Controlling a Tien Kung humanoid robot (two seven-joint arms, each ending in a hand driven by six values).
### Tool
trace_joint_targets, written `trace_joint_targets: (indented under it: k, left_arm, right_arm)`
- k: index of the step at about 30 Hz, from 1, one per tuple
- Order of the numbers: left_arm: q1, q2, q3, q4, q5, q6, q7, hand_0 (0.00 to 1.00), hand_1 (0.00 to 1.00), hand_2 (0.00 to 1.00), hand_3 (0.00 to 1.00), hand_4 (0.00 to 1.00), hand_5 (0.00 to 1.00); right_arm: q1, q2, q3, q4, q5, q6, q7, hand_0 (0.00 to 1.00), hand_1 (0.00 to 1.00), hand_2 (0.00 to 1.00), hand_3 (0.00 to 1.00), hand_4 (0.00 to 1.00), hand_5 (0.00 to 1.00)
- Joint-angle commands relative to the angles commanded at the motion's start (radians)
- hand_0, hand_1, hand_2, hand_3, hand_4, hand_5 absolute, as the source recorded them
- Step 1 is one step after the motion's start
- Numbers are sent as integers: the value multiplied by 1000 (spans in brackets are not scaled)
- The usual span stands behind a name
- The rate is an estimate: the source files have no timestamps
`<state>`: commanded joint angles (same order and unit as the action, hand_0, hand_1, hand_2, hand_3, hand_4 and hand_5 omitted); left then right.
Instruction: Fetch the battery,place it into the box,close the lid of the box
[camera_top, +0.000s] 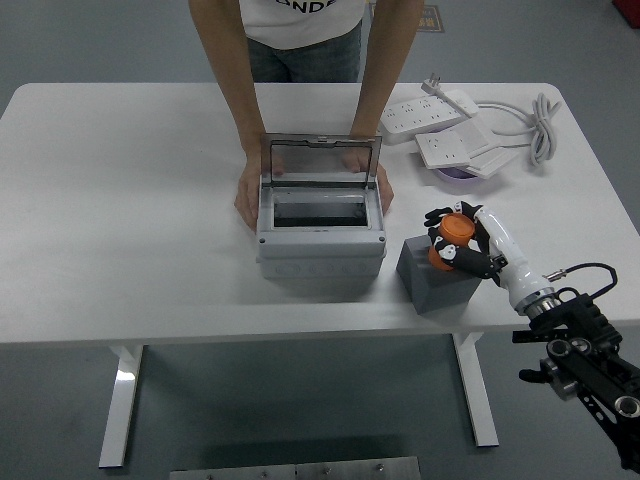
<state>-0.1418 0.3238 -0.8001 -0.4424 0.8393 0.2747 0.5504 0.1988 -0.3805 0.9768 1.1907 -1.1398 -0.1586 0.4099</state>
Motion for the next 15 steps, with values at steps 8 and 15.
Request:
trace_joint_targets:
  k: [8, 15]
  left_arm:
    - [0, 0, 0, 0, 1, 2, -1, 616, 689, 575, 566, 588, 14]
    - [1, 0, 1, 0, 1, 3, -2, 616, 689, 582, 566, 588, 14]
  right_arm:
    - [1, 4, 0, -3, 1, -3, 0, 481, 520, 548, 586, 472, 2]
    - [4, 11, 5, -6, 3, -4, 2, 457, 516, 545, 589, 469, 2]
